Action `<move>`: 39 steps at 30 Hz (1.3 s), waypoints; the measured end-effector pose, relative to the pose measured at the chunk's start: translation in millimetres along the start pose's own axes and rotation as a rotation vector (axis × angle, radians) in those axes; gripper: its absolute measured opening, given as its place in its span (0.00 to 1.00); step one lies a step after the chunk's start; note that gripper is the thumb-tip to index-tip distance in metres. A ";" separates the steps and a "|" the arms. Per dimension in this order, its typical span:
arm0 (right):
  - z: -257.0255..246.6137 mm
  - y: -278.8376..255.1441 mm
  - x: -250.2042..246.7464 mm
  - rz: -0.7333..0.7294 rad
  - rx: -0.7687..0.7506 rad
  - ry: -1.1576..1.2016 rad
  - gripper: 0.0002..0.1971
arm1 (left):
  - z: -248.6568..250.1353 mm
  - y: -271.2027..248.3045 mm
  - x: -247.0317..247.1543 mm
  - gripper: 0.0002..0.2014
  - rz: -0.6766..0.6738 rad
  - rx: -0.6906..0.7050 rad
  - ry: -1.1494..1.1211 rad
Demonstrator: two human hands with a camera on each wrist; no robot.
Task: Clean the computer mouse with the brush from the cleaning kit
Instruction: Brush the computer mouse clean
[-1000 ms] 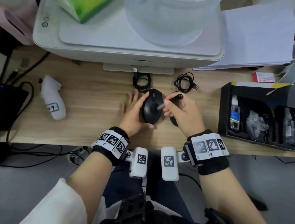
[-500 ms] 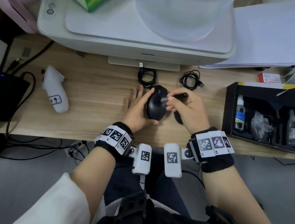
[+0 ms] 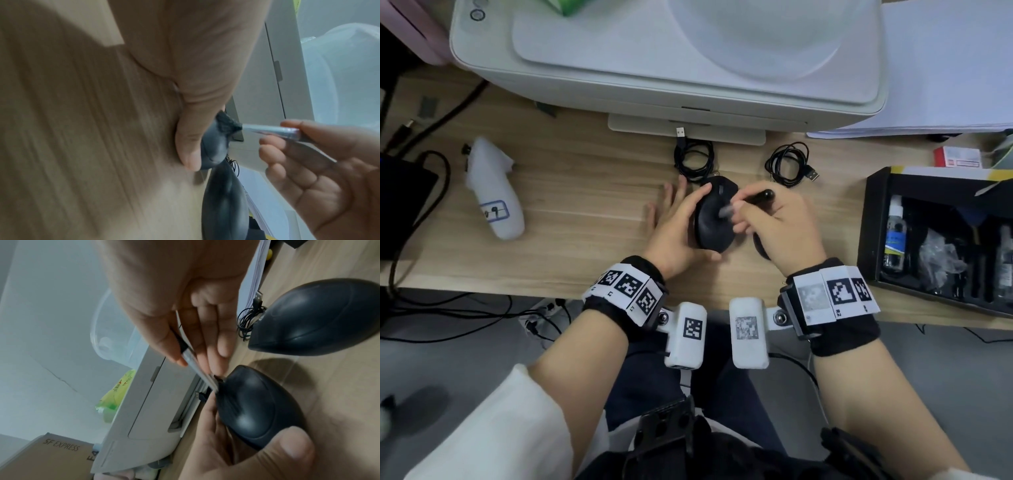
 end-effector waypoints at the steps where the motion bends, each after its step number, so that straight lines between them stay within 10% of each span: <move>1: 0.0 -0.7 1.1 -0.051 0.029 -0.002 0.10 | 0.0 0.1 0.4 0.51 0.001 0.001 -0.004; 39: 5.1 -8.4 2.0 0.033 0.067 0.127 0.07 | 1.0 0.4 0.7 0.54 0.013 -0.002 -0.010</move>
Point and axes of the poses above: each hand's wrist, its own y-axis towards the middle knuckle, its own x-axis out of the palm, z = x × y, the point moved 1 cm from there along y, towards the middle knuckle, and after that the axes turned 4 degrees about -z, right-handed, at the moved point
